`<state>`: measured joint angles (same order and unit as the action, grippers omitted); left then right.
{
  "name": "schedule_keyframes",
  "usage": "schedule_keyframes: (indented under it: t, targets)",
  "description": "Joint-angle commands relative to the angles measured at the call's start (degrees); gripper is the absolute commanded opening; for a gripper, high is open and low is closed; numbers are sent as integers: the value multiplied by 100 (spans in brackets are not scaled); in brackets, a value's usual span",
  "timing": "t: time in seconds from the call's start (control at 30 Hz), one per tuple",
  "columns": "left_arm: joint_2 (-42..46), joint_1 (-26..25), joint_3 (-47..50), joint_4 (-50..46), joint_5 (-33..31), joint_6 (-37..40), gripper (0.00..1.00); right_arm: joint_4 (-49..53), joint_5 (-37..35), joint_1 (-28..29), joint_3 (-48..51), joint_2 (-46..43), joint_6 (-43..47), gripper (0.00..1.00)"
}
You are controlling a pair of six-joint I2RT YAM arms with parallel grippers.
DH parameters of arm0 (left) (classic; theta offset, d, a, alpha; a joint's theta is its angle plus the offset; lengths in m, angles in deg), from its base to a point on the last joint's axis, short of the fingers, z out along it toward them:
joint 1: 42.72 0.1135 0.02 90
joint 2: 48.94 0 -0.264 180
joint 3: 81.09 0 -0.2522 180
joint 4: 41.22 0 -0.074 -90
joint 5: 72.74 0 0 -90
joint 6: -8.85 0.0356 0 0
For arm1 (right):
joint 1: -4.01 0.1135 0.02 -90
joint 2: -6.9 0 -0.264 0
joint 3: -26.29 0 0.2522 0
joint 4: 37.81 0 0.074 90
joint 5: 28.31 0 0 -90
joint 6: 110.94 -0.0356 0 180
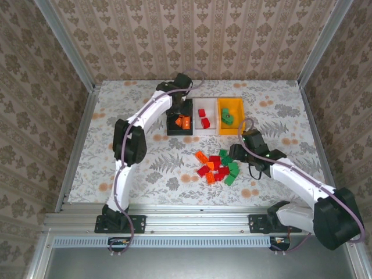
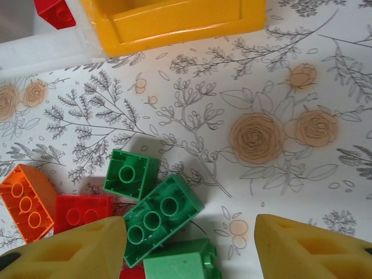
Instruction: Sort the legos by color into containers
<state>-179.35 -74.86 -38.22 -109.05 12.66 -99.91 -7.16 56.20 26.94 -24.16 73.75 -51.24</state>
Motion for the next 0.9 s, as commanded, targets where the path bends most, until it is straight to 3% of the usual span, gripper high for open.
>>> schedule_keyframes:
  t: [0.0,0.23,0.47,0.7,0.87]
  targets:
    - [918,32,73,-233,421,-49,69,-12,-1,198,-345,515,-81,63]
    - [1930,72,682,-278,1180,-262,76,-349,-194,639,-1215,2158,-58,66]
    - [3203,362,3058,1520,2051,-909,78,-171,-497,923,-1784,3021,-52,60]
    - [3398,473,3367,1577,2394,-959,78,-181,-617,1052,-1898,3215,-29,57]
    - [3449,470,3402,1611,2533,-1053,78,-44,-991,1063,-1968,3457,-2,46]
